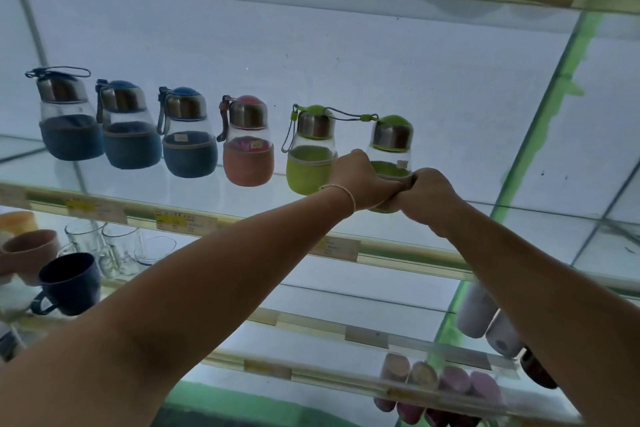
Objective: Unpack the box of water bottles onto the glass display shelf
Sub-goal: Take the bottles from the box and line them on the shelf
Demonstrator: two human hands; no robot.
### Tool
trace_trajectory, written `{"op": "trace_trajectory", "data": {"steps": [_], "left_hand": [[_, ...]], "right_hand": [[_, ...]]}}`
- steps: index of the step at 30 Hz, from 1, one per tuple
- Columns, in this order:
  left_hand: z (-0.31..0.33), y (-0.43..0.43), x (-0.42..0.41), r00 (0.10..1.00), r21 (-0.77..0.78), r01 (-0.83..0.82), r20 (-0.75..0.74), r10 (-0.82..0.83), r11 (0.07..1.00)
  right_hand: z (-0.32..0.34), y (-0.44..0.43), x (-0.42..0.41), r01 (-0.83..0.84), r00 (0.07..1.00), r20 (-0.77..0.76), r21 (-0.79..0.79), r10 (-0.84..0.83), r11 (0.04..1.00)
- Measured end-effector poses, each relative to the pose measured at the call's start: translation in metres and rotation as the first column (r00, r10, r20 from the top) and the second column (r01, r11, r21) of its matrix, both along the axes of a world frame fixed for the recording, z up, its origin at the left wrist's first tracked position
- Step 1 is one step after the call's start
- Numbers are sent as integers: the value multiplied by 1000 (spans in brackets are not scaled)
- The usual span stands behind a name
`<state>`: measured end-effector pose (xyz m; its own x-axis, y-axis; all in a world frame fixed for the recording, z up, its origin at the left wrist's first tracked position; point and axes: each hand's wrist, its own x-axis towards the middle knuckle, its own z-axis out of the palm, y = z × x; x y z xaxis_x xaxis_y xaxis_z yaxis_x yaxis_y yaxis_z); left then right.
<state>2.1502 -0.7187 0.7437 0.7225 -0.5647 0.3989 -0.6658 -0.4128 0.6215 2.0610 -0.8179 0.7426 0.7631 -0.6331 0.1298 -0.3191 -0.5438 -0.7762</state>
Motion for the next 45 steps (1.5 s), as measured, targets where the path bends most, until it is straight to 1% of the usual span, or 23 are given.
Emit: {"op": "trace_trajectory", "data": {"steps": [6,11,20,24,26,29,31,34,36,38,42,45], "left_hand": [[2,-3,6,1000,23,2,-12,-1,1000],[3,-5,11,1000,61,-4,15,3,998],[1,-7,17,1000,42,-2,24,1,999],[-3,-2,15,999,58,4,47,-7,998],[-5,3,15,997,76,5,70,-11,997],[-4,14,14,994,108,7,111,-19,994],[-2,24,13,991,82,9,133,-20,997],[3,45,13,986,11,11,165,-13,1000],[10,65,14,982,-37,15,189,-7,999],[18,89,15,979,-90,13,205,6,996],[26,143,29,961,-127,-79,254,109,989],[26,192,44,967,-131,-107,215,134,986]], "right_hand": [[-4,-6,11,11,1000,-7,-4,-11,1000],[-5,-8,19,15,1000,-19,-20,-15,1000],[-3,-5,24,19,999,-29,-12,-19,1000],[-2,1,20,19,999,-33,-15,-19,1000],[-2,5,18,52,998,-32,-59,-54,997],[-2,11,18,145,989,-3,-247,-151,958],[-2,21,19,189,982,56,-359,-181,914],[1,43,21,218,972,187,-480,-144,850],[5,60,25,221,963,249,-516,-102,827],[9,80,32,220,956,283,-519,-77,826],[19,131,47,164,964,264,-521,-25,838],[21,175,65,115,953,296,-535,58,837]]}}
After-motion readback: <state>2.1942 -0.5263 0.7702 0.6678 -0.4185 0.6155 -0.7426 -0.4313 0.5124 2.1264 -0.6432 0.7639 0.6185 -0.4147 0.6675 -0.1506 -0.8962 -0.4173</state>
